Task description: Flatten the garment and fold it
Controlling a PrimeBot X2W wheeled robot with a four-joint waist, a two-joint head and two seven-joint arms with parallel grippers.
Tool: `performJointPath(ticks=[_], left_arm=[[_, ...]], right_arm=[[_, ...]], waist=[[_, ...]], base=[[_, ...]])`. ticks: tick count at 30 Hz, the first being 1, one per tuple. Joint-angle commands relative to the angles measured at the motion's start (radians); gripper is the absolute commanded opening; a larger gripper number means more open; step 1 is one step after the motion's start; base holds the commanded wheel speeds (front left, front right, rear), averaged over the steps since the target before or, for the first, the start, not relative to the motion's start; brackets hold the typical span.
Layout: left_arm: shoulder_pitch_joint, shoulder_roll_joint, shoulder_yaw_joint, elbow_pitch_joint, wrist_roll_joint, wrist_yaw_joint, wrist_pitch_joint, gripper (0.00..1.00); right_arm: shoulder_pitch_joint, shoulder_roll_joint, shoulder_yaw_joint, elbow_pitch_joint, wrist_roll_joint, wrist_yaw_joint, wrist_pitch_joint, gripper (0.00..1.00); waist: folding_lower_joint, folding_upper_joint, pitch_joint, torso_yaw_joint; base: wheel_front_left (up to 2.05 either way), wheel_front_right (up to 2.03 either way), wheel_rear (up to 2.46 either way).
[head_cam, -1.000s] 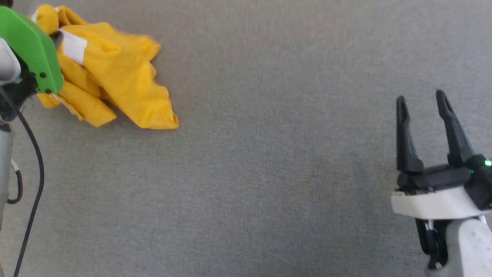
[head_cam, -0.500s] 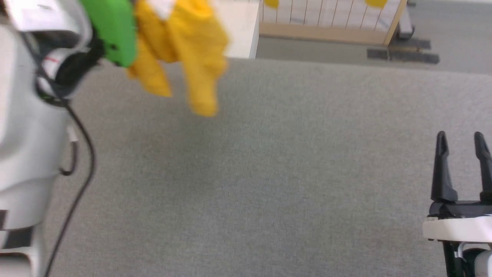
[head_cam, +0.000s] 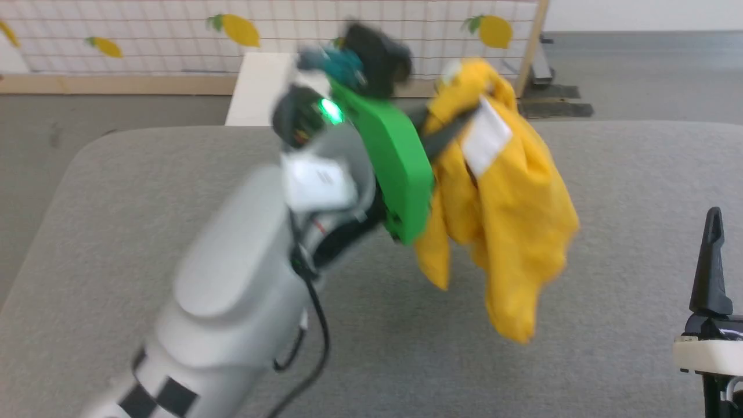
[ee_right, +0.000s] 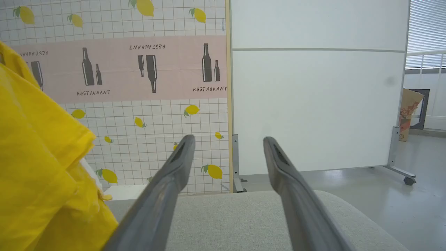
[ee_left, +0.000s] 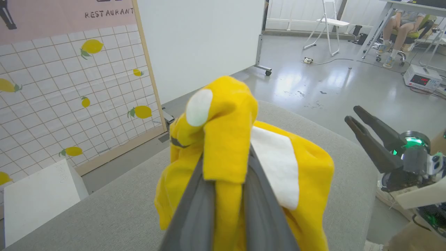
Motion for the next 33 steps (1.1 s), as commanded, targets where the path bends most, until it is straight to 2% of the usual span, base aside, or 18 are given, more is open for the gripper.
performJointPath(ticks=[1,7,14,15,16,17,18,21,23,25,30,33], left_arm=[[0.037,-0.014,-0.017,0.011,0.028,0.010,-0.039,0.00],[0.183,-0.023,-0.162,0.171,0.204,0.048,-0.186,0.00],[0.318,-0.065,-0.266,0.435,0.196,0.035,-0.225,0.00],[0.318,-0.071,-0.270,0.461,0.193,0.032,-0.239,0.31],[0.315,-0.076,-0.270,0.476,0.190,0.031,-0.256,0.31],[0.309,-0.082,-0.262,0.489,0.182,0.032,-0.282,1.00],[0.286,-0.092,-0.227,0.486,0.151,0.038,-0.357,1.00],[0.280,-0.096,-0.166,0.427,0.101,0.053,-0.432,1.00],[0.293,-0.084,-0.114,0.364,0.081,0.079,-0.488,1.00],[0.323,-0.042,-0.061,0.287,0.079,0.116,-0.541,1.00],[0.470,0.128,0.086,0.065,0.140,0.249,-0.713,1.00],[0.599,0.191,0.167,-0.056,0.134,0.283,-0.770,1.00]], right_arm=[[0.015,0.000,0.002,-0.007,-0.007,-0.002,-0.005,1.00],[0.020,0.000,0.021,-0.013,-0.003,-0.002,-0.005,1.00],[0.022,0.000,0.034,-0.013,-0.010,-0.002,-0.005,1.00],[0.022,0.000,0.032,-0.012,-0.012,-0.002,-0.005,1.00],[0.024,0.000,0.031,-0.011,-0.014,-0.002,-0.005,1.00],[0.026,0.000,0.030,-0.009,-0.017,-0.002,-0.005,1.00],[0.033,0.000,0.036,-0.003,-0.021,-0.002,-0.005,1.00],[0.044,0.000,0.043,0.001,-0.022,-0.002,-0.005,1.00],[0.051,0.000,0.047,0.008,-0.020,-0.002,-0.005,1.00],[0.059,0.000,0.051,0.012,-0.018,-0.002,-0.005,1.00],[0.084,0.000,0.067,0.018,-0.011,-0.002,-0.005,1.00],[0.096,0.000,0.075,0.019,-0.008,-0.002,-0.005,1.00]], waist=[[0.0001,-0.0001,0.004,-0.045],[0.0001,-0.0001,0.024,-0.103],[0.0001,-0.0001,0.031,-0.127],[0.0001,-0.0001,0.030,-0.125],[0.0001,-0.0001,0.029,-0.121],[0.0001,-0.0001,0.025,-0.113],[0.0001,-0.0001,0.010,-0.094],[0.0001,-0.0001,-0.014,-0.073],[0.0001,-0.0001,-0.028,-0.062],[0.0001,-0.0001,-0.040,-0.053],[0.0001,-0.0001,-0.055,-0.043],[0.0001,-0.0001,-0.054,-0.039]], base=[[0.00,0.00,0.00],[0.00,0.00,0.00],[0.00,0.00,0.00],[0.00,0.00,0.00],[0.00,0.00,0.00],[0.00,0.00,0.00],[0.00,0.00,0.00],[0.00,0.00,0.00],[0.00,0.00,0.00],[0.00,0.00,0.00],[0.00,0.00,0.00],[0.00,0.00,0.00]])
